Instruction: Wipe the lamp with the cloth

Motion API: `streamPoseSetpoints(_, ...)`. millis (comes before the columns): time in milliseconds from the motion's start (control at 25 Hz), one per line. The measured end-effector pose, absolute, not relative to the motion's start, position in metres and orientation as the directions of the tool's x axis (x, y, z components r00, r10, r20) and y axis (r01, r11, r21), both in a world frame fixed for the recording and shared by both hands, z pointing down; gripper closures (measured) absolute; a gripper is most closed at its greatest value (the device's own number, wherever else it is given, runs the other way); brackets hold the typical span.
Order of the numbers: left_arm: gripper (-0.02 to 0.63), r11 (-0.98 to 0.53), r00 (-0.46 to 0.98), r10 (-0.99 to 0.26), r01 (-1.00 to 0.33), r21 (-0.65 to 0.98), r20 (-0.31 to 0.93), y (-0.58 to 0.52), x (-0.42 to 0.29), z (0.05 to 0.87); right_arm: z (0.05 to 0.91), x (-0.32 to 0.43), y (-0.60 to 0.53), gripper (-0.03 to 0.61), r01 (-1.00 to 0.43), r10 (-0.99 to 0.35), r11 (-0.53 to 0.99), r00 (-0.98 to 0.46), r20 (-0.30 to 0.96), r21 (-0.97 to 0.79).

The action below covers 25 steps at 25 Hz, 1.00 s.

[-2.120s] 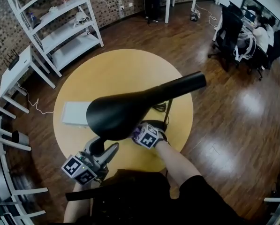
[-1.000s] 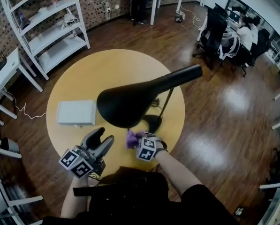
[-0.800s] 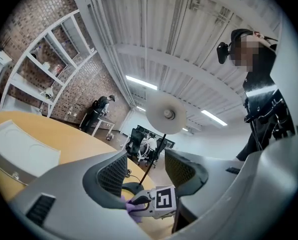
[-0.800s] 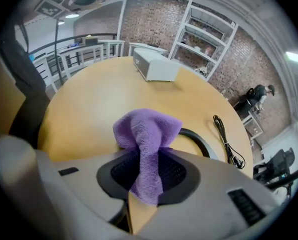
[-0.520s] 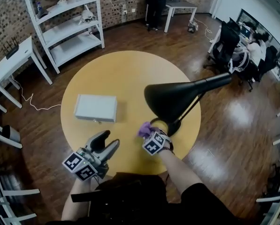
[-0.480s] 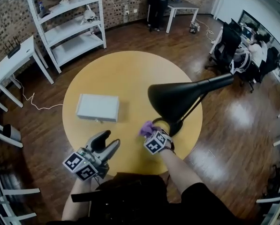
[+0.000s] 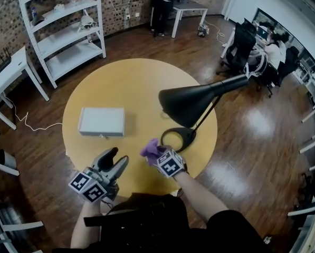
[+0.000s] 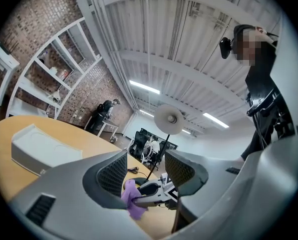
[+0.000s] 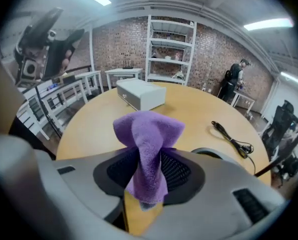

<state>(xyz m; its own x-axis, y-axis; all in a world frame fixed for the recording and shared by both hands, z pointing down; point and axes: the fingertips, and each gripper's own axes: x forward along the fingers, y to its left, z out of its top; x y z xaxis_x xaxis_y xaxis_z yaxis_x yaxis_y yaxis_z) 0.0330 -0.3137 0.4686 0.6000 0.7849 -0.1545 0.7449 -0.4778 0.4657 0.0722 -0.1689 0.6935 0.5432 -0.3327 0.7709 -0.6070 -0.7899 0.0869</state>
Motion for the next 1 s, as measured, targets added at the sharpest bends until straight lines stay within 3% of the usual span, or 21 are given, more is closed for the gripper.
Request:
streamPoseSetpoints(120, 0.393, -0.471, 0.598, 0.785, 0.746, 0.470, -0.162, -0.310, 0.034, 0.470, 0.692, 0.067, -0.178, 0.366, -0.608, -0.395, -0.794, 0.527, 0.753, 0.009)
streamPoseSetpoints(360, 0.393, -0.505, 0.608, 0.781, 0.749, 0.428, -0.143, -0.298, 0.034, 0.470, 0.646, 0.059, -0.161, 0.364, -0.586, -0.444, -0.811, 0.625, 0.642, 0.009)
streamPoseSetpoints(680, 0.431, -0.584, 0.669, 0.731, 0.715, 0.383, -0.135, -0.323, 0.040, 0.469, 0.557, 0.041, -0.098, 0.540, -0.397, -0.421, -0.907, 0.856, 0.299, -0.141)
streamPoseSetpoints(840, 0.453, -0.623, 0.688, 0.716, 0.707, 0.336, -0.120, -0.345, 0.041, 0.468, 0.528, 0.037, -0.071, 0.572, -0.317, -0.351, -0.929, 0.919, 0.182, -0.192)
streamPoseSetpoints(1000, 0.524, -0.652, 0.720, 0.676, 0.684, 0.328, -0.158, -0.365, 0.041, 0.460, 0.507, 0.028, -0.053, 0.574, -0.262, -0.283, -0.952, 0.951, 0.126, -0.160)
